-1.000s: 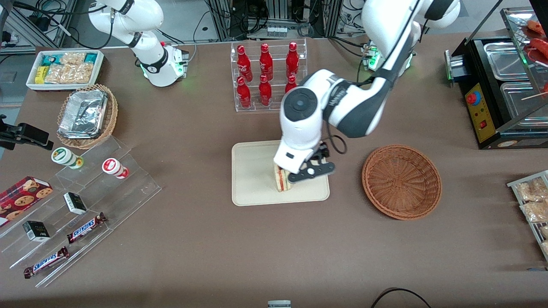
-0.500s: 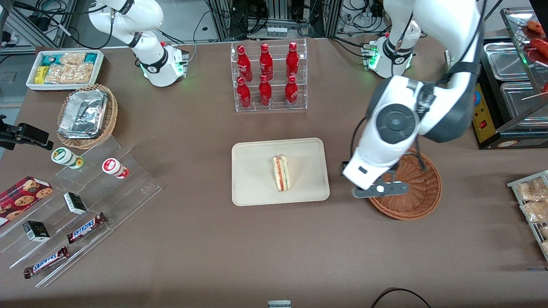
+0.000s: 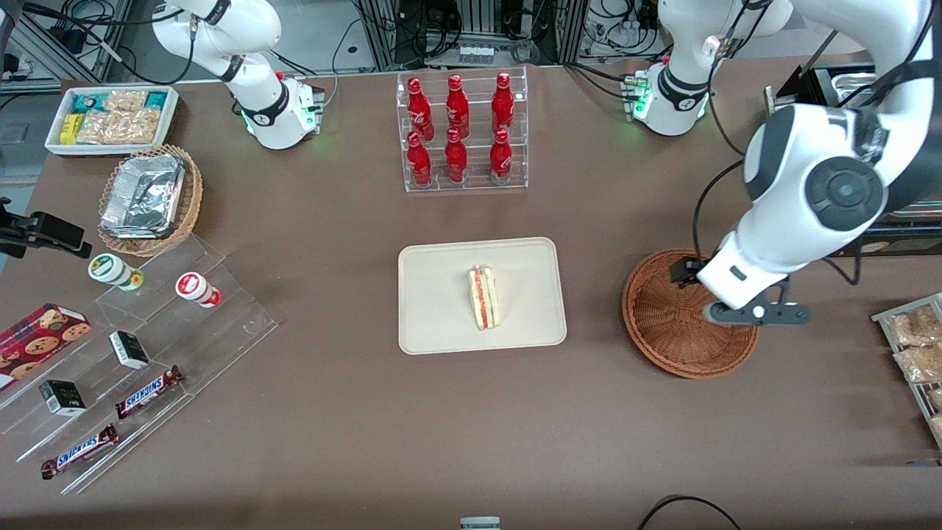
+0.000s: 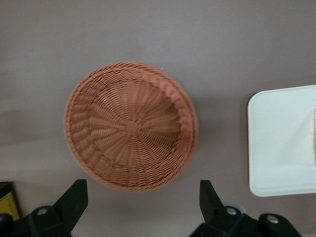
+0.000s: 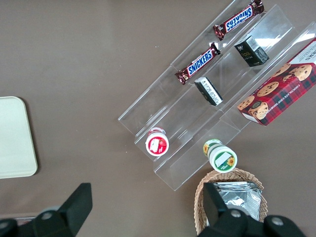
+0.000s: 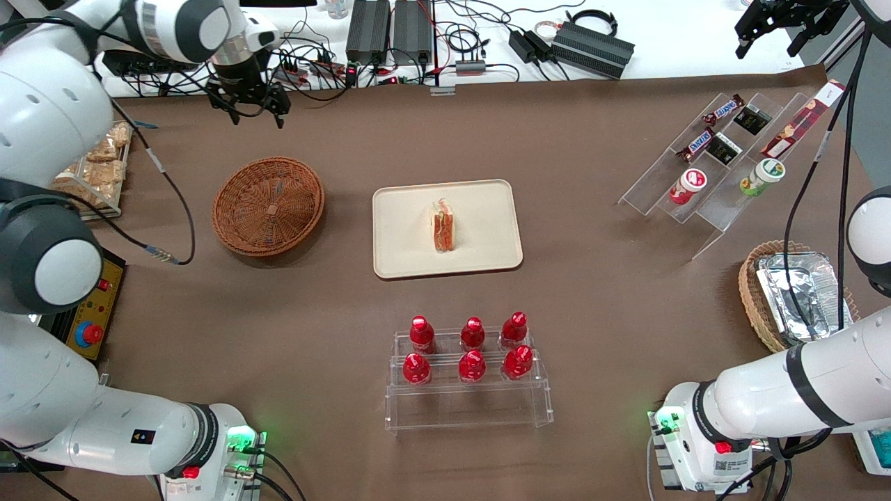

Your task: Place sandwich from basket to tray

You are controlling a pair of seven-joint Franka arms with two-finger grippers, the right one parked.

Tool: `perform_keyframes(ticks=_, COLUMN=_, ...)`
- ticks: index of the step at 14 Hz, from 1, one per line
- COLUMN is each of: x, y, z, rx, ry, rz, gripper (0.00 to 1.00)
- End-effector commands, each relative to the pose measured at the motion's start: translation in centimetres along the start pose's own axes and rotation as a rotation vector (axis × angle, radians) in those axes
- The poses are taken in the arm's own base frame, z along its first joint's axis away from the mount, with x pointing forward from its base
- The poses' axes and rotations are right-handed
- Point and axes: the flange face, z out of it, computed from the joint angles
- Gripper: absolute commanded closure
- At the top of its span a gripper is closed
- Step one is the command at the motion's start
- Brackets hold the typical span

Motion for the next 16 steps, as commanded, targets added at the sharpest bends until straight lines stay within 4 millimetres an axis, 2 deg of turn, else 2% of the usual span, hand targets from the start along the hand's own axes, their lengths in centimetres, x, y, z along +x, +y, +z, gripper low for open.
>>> perform_keyframes(ticks=1, x=-3.4, y=-2.9, z=-1.9, rx=-0.028, ry=-0.024, rz=0.09, gripper=0.0)
perform_keyframes(ticks=2, x=-4.1, y=-4.3, z=-2.8, rx=-0.03, ry=-0.031, rz=0.097, gripper=0.0)
perform_keyframes(ticks=5, x=-6.0, y=-5.8, z=-5.7, rx=-0.045, ry=-0.057, rz=0.149, gripper=0.0)
perform_keyframes(ticks=9, x=-6.9, y=-8.4, z=-9.7, rx=-0.047, ry=-0.044, rz=0.229, gripper=0.0)
perform_keyframes(ticks=12, x=-7.3, y=-9.9, z=-11.0, rx=-0.041, ry=-0.025, rz=0.217, gripper=0.0)
perform_keyframes(ticks=16, x=-7.3, y=-11.2, z=-11.2, rx=-0.041, ry=-0.012, rz=0.191, gripper=0.0)
